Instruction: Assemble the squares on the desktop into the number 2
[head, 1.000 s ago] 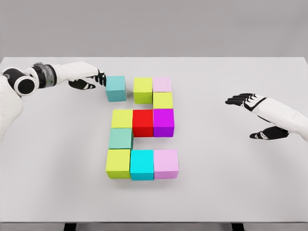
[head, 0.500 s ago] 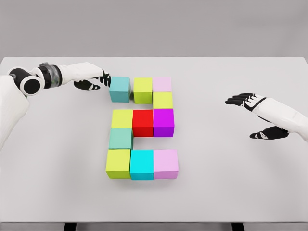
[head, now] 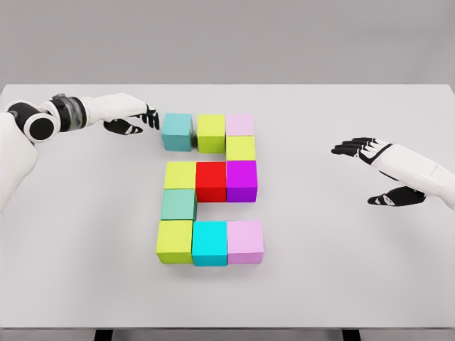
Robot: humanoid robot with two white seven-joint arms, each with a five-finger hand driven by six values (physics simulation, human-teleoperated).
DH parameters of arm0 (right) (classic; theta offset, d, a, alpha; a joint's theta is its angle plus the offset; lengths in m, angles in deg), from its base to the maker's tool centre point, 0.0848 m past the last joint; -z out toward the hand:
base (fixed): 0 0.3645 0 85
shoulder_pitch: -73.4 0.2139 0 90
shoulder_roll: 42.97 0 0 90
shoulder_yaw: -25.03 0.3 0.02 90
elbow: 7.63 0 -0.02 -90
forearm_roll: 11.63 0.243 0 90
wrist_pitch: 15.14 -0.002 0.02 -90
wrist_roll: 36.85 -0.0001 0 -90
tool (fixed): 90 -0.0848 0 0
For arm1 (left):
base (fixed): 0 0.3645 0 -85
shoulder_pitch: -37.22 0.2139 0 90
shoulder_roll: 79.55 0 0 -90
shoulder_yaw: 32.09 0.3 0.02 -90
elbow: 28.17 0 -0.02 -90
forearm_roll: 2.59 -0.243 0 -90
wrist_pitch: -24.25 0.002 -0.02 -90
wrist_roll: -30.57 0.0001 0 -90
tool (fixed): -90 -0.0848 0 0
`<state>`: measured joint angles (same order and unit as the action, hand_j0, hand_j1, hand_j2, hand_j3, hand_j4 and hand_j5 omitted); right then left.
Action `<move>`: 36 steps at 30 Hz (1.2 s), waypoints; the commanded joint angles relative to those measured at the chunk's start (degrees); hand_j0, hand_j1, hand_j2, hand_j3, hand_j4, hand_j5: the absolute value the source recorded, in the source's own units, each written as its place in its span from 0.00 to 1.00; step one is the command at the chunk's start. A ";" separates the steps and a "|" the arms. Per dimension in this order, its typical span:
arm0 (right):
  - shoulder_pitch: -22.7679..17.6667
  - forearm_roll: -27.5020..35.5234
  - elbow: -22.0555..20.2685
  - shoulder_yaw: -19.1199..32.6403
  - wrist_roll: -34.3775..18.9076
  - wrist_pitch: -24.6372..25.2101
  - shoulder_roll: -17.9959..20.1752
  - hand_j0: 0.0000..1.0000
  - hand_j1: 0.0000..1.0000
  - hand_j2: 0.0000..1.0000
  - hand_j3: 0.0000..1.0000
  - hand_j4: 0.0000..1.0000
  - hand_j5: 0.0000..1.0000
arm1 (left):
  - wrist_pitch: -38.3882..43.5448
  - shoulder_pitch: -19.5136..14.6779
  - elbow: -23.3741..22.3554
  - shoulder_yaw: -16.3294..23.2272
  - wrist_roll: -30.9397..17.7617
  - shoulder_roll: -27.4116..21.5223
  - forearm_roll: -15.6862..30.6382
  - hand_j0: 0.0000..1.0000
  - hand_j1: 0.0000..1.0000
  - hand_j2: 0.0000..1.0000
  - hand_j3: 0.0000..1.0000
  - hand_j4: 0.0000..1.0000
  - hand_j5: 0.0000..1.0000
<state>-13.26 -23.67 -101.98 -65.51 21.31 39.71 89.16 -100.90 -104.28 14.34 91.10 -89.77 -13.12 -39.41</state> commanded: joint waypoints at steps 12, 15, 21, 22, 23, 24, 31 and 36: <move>-0.09 0.44 0.04 0.10 0.03 0.15 0.14 1.00 1.00 1.00 1.00 1.00 1.00 | 0.14 0.97 0.91 0.21 0.02 0.02 1.05 0.57 0.57 0.57 0.57 0.57 0.57; -0.09 0.44 0.04 0.10 0.03 0.15 0.14 1.00 1.00 1.00 1.00 1.00 1.00 | 0.14 0.97 1.00 0.47 0.02 0.19 0.96 0.57 0.57 0.57 0.57 0.57 0.57; -0.09 0.44 0.04 0.10 0.03 0.15 0.14 1.00 1.00 1.00 1.00 1.00 1.00 | 0.14 1.05 1.62 0.47 0.02 0.28 0.96 0.58 0.58 0.58 0.58 0.58 0.58; -0.09 0.44 0.04 0.10 0.03 0.15 0.14 1.00 1.00 1.00 1.00 1.00 1.00 | 0.14 0.97 1.70 0.47 0.02 0.28 0.96 0.58 0.58 0.58 0.58 0.58 0.58; -0.09 0.44 0.04 0.10 0.03 0.15 0.14 1.00 1.00 1.00 1.00 1.00 1.00 | 0.14 0.97 1.70 0.47 0.02 0.28 0.96 0.58 0.58 0.58 0.58 0.58 0.58; -0.09 0.44 0.04 0.10 0.03 0.15 0.14 1.00 1.00 1.00 1.00 1.00 1.00 | 0.14 1.05 1.79 0.47 0.02 0.28 0.96 0.58 0.58 0.58 0.58 0.58 0.58; -0.09 0.44 0.13 0.10 0.03 0.15 0.14 1.00 1.00 1.00 1.00 1.00 1.00 | 0.14 1.05 2.14 0.47 0.02 0.46 1.05 0.58 0.58 0.58 0.58 0.58 0.58; -0.09 0.44 0.13 0.10 0.03 0.15 0.14 1.00 1.00 1.00 1.00 1.00 1.00 | 0.14 1.05 2.23 0.47 0.02 0.46 1.05 0.59 0.59 0.59 0.59 0.59 0.59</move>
<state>-13.35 -23.67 -101.83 -65.41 21.31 39.71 89.25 -100.90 -103.22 16.50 91.69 -89.77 -12.65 -38.72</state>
